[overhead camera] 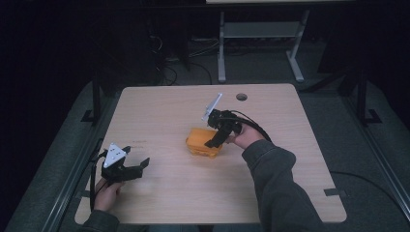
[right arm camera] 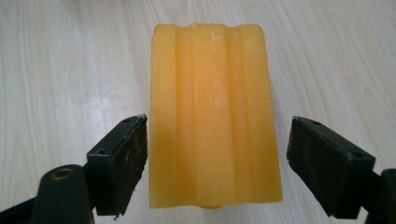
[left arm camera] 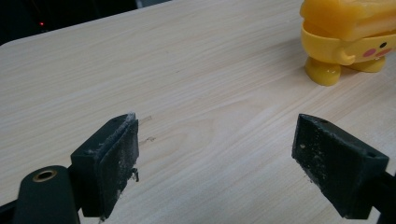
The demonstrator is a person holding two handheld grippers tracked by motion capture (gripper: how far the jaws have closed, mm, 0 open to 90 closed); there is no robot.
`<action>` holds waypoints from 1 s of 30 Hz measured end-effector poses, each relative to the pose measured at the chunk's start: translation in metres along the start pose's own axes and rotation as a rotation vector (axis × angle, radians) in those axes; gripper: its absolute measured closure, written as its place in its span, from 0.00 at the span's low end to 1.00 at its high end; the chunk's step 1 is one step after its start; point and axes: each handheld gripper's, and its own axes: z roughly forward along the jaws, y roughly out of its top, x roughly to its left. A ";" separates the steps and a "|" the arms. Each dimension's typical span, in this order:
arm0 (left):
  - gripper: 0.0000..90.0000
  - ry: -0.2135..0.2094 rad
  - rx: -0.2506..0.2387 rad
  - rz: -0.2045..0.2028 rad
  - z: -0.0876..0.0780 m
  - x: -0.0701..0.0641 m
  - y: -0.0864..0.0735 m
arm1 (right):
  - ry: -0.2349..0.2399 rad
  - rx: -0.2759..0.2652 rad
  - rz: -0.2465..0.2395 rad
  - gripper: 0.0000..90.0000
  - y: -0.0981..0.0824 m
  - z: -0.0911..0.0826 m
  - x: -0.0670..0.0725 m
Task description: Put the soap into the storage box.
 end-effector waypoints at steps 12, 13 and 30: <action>0.16 0.001 0.001 0.002 0.000 0.000 0.000 | -0.027 -0.011 0.019 0.22 -0.012 -0.015 0.000; 0.16 0.001 0.002 0.003 0.000 0.000 0.000 | -0.032 -0.017 0.020 0.22 -0.015 -0.018 -0.001; 0.16 -0.001 0.005 0.007 0.001 -0.001 0.000 | -0.060 -0.027 0.049 0.23 -0.033 -0.037 0.001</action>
